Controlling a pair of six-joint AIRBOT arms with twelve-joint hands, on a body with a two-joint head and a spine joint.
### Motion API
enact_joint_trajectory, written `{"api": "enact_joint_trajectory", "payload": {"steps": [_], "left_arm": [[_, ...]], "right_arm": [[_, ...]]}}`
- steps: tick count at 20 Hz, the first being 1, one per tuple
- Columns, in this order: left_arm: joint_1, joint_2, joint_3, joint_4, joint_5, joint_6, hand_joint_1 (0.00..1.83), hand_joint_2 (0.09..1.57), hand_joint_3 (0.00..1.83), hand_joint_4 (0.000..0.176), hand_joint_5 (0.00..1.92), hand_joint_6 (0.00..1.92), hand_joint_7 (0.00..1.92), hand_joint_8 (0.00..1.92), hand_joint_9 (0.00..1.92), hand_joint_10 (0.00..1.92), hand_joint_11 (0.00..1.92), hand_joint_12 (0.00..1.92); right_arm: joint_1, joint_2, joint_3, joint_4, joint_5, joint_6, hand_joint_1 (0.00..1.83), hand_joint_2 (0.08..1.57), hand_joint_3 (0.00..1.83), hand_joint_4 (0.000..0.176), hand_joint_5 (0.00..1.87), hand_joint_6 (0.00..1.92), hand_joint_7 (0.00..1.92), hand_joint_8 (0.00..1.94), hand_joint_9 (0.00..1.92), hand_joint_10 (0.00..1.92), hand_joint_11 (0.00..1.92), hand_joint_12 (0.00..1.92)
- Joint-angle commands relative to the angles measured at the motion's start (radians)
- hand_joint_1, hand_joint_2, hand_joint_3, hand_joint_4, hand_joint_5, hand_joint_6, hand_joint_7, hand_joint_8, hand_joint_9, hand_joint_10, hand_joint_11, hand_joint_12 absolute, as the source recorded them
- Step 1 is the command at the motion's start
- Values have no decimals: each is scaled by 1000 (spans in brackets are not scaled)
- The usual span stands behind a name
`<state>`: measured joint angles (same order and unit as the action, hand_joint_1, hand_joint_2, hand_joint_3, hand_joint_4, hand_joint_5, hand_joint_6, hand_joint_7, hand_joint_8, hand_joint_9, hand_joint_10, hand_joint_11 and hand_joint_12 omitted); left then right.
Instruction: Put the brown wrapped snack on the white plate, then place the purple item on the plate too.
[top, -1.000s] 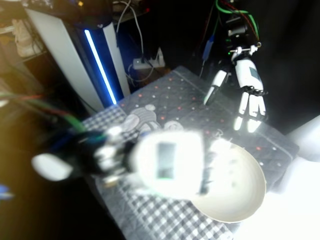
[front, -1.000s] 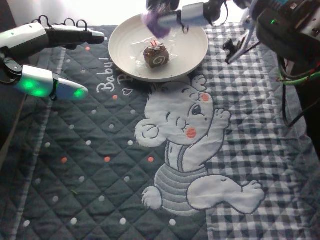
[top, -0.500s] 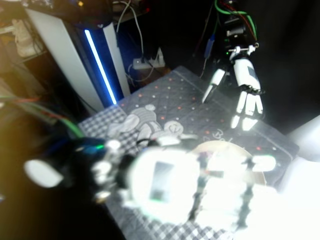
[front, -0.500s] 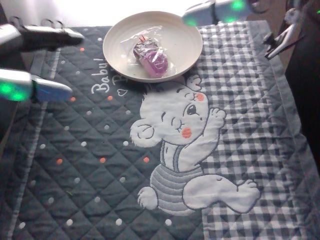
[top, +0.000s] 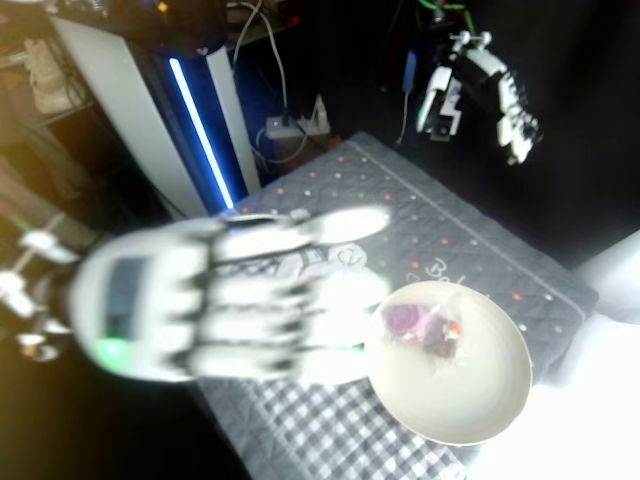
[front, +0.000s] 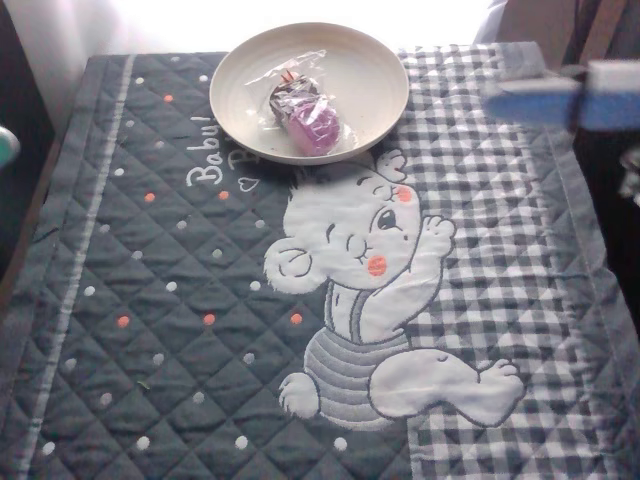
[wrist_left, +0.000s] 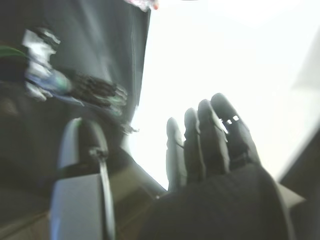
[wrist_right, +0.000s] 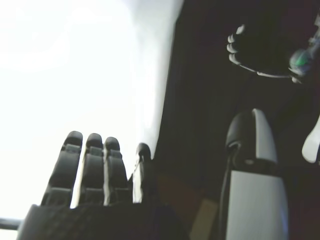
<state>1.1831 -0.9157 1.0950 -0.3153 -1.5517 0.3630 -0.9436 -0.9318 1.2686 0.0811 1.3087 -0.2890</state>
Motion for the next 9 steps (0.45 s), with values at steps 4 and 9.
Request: {"api": "enact_joint_trajectory", "payload": {"steps": [4, 9], "left_arm": [[-16, 0, -30, 42, -180, -26, 275, 1101, 17, 21, 101, 12, 121, 11, 261, 7, 0, 1247], [-73, 2, -30, 87, -180, -30, 56, 1357, 29, 0, 0, 0, 17, 3, 105, 6, 0, 612]], "right_arm": [[-167, 32, -108, 205, 455, -48, 764, 838, 8, 176, 75, 7, 79, 9, 11, 1, 0, 0], [-178, 18, -129, 157, 455, -50, 822, 905, 6, 176, 57, 2, 37, 1, 0, 0, 0, 0]]}}
